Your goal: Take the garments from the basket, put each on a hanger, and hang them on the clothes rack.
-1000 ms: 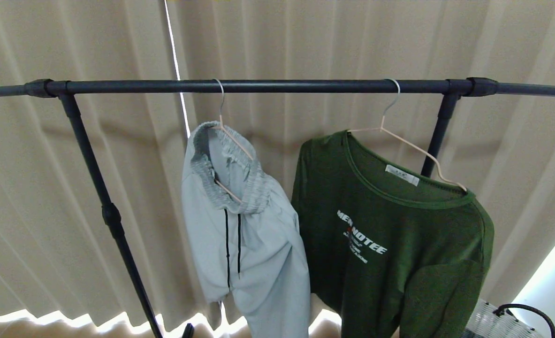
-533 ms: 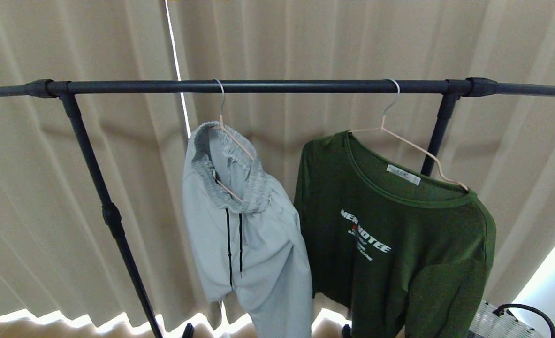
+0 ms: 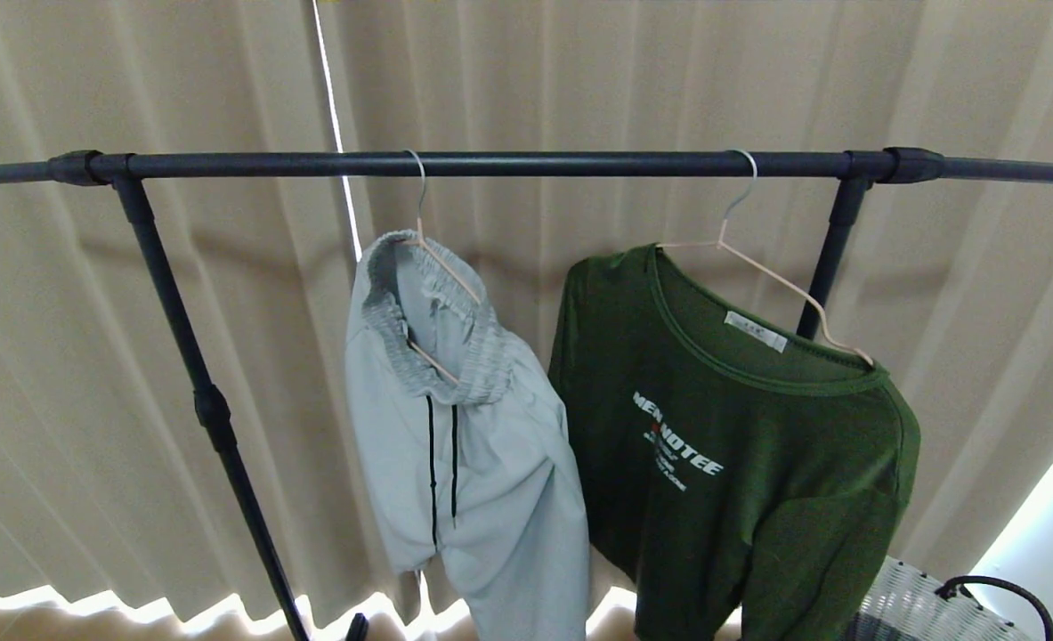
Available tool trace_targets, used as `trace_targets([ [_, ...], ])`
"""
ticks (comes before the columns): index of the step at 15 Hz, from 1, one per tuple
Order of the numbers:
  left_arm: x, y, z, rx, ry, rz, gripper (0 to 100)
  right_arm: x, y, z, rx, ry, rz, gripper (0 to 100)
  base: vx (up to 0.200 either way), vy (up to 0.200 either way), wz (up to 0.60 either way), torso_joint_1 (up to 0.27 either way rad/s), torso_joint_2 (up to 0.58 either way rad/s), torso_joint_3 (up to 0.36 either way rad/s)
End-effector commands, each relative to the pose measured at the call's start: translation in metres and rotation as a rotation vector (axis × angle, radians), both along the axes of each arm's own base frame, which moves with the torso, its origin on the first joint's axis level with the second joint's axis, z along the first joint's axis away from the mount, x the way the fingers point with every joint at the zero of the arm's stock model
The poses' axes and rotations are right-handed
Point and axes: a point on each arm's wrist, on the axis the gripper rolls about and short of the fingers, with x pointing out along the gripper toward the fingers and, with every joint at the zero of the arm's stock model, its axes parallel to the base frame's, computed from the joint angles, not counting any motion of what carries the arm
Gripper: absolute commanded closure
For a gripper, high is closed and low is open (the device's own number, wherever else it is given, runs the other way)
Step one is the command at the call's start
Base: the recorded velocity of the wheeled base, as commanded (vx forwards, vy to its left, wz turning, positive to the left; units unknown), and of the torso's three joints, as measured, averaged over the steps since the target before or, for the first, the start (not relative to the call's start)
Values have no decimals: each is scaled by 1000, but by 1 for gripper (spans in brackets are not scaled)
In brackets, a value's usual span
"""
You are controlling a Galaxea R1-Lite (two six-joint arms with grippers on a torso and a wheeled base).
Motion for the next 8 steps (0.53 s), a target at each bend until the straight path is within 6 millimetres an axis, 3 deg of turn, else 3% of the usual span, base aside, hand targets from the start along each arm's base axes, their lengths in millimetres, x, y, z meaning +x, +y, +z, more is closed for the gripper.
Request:
trace_targets([
  [1,0,0,0,5,-1,-7,0,2,1,-5,1,2,46,0,0,0,0,0,0,0],
  [8,0,0,0,6,-3,-4,0,2,1,-5,15,1,45,0,0,0,0,0,0,0],
])
